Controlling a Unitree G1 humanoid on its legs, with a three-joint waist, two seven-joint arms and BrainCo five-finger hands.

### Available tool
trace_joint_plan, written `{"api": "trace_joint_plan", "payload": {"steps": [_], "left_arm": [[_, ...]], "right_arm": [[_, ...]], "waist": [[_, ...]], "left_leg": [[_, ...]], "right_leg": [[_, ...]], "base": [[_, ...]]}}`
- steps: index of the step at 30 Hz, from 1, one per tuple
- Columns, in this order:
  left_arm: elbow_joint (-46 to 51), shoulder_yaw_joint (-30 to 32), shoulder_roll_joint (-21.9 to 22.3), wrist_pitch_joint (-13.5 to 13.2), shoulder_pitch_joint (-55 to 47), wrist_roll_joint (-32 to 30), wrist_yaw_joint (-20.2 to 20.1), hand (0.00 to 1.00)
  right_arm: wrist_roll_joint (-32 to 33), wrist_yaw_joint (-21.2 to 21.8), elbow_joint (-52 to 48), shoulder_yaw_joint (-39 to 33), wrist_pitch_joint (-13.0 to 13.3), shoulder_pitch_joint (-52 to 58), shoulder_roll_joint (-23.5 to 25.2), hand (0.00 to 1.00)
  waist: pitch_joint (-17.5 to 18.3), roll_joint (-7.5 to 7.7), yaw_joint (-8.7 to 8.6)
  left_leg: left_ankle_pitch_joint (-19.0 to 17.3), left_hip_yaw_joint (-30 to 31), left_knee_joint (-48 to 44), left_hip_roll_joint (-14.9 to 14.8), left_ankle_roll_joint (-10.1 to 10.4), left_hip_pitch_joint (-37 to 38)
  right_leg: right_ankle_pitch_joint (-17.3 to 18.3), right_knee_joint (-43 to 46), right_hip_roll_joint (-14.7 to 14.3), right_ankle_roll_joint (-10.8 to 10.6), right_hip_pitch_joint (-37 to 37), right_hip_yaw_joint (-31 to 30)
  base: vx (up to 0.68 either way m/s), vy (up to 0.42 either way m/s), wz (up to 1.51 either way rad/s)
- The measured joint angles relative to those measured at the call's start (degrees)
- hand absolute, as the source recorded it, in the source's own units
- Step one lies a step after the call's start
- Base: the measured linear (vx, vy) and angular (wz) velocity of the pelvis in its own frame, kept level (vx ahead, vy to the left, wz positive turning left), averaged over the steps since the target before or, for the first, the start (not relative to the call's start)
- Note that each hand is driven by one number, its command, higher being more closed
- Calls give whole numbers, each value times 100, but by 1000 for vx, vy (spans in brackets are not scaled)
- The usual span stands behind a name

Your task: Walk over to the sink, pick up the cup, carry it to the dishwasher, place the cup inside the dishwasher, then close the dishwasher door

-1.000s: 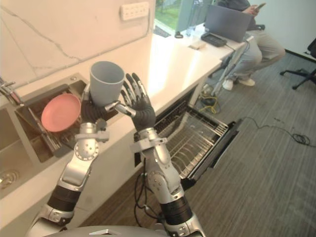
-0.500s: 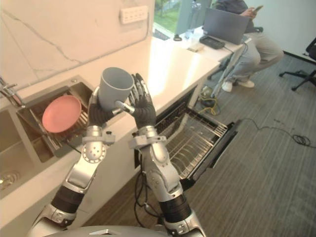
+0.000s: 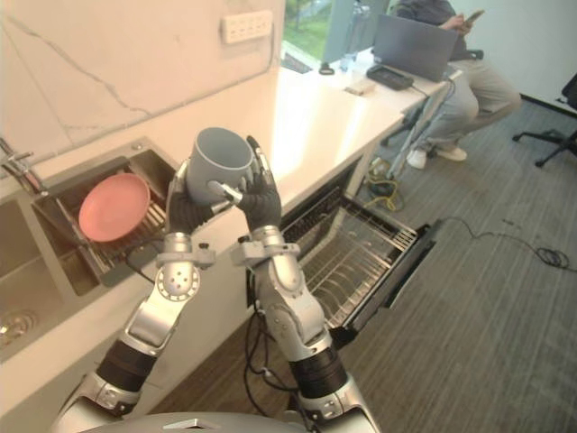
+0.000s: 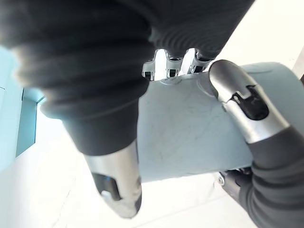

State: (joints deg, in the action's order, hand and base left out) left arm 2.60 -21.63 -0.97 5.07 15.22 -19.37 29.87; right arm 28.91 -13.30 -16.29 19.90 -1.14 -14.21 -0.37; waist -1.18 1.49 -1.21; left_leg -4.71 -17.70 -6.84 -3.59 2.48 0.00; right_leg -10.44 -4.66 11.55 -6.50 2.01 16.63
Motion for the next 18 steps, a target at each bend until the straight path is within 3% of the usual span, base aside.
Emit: {"api": "trace_joint_plan", "payload": {"steps": [18], "left_arm": [[7, -346, -3, 95, 96, -222, 0, 100]], "right_arm": [[-19, -226, 216, -85, -209, -123, -42, 0]], "waist": [[17, 25, 23]], "left_leg": [[3, 5, -2, 0, 2, -17]], "right_leg": [[0, -14, 0, 0, 17, 1]], "base": [[0, 0, 0]]}}
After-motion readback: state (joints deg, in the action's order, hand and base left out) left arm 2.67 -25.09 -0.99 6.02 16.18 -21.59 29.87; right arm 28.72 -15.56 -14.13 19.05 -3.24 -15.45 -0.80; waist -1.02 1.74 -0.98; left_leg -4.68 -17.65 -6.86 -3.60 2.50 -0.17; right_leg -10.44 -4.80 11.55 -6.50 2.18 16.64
